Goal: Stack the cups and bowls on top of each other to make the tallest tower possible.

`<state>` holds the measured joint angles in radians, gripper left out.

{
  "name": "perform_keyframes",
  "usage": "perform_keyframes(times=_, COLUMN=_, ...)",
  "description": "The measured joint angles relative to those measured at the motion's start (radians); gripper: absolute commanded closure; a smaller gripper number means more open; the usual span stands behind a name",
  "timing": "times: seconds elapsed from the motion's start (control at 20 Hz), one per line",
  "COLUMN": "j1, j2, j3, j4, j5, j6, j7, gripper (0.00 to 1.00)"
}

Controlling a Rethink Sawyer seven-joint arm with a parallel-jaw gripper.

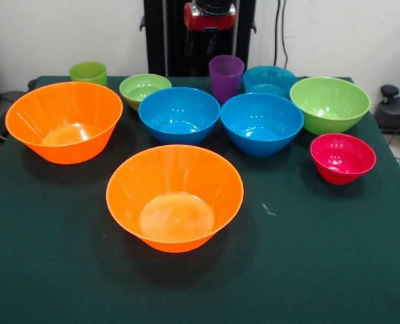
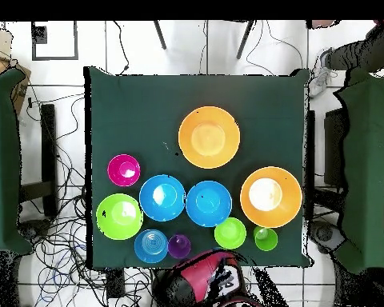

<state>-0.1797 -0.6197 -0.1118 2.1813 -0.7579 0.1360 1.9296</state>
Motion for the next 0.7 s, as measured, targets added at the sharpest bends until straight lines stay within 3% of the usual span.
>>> perform_keyframes(times=0.3, j1=-0.004, j2=-0.063, j3=0.009, j4=0.0, j5=0.006, j6=0.0, j7=0.0, gripper=0.0)
perform_keyframes(times=0.7, j1=-0.004, j2=-0.076, j3=0.011, j4=0.001, j5=0.006, j6=0.0, j7=0.0, gripper=0.0)
